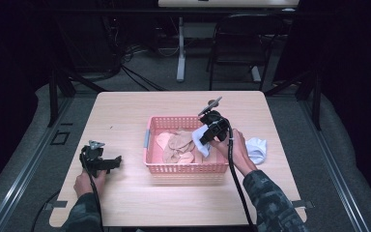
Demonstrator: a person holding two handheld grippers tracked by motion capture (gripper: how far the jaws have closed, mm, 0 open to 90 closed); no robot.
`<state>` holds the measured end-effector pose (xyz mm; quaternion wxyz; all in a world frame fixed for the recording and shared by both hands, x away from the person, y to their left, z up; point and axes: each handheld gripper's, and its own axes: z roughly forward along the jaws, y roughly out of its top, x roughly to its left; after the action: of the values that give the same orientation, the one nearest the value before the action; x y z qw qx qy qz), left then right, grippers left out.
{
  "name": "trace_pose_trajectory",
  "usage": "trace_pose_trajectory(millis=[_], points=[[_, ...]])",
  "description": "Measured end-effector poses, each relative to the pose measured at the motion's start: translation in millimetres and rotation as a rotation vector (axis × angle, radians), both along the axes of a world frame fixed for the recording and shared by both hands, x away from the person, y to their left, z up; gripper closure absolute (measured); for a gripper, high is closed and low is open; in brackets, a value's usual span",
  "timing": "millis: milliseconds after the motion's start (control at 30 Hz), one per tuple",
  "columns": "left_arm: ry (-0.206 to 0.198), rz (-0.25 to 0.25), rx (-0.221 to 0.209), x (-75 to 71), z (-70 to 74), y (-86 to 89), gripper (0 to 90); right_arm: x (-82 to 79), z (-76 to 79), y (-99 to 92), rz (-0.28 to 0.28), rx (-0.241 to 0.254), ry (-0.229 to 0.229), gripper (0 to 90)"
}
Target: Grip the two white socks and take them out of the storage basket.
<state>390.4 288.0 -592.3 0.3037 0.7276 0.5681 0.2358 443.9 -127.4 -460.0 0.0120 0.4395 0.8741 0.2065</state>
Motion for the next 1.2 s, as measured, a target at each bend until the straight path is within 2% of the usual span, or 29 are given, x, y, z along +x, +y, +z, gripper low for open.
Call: trace_pose_trajectory(millis=[333,400,500,933,967,1200], points=[[0.002,0.0,0.0,-0.1,0.1,0.0,0.0,-2.0,21.5,-9.9,-0.002,0.006,-0.037,81.8],[0.001,0.001,0.0,-0.1,0.0,0.0,0.0,-2.7,26.6,-13.6,-0.012,0.022,-0.052,81.8],[0.001,0.0,0.0,-0.1,0.1,0.0,0.0,-2.9,30.7,-16.3,-0.007,0.012,-0.054,81.8],[0.001,0.0,0.0,-0.1,0.0,0.0,0.0,-6.9,53.8,-30.6,-0.018,0.039,-0.095,81.8],[0.001,0.001,-0.001,-0.1,0.0,-0.1,0.0,-7.3,54.9,-31.6,-0.024,0.046,-0.11,81.8],[0.001,0.0,0.0,-0.1,0.0,0.0,0.0,-8.5,65.1,-40.2,-0.038,0.053,-0.123,81.8]])
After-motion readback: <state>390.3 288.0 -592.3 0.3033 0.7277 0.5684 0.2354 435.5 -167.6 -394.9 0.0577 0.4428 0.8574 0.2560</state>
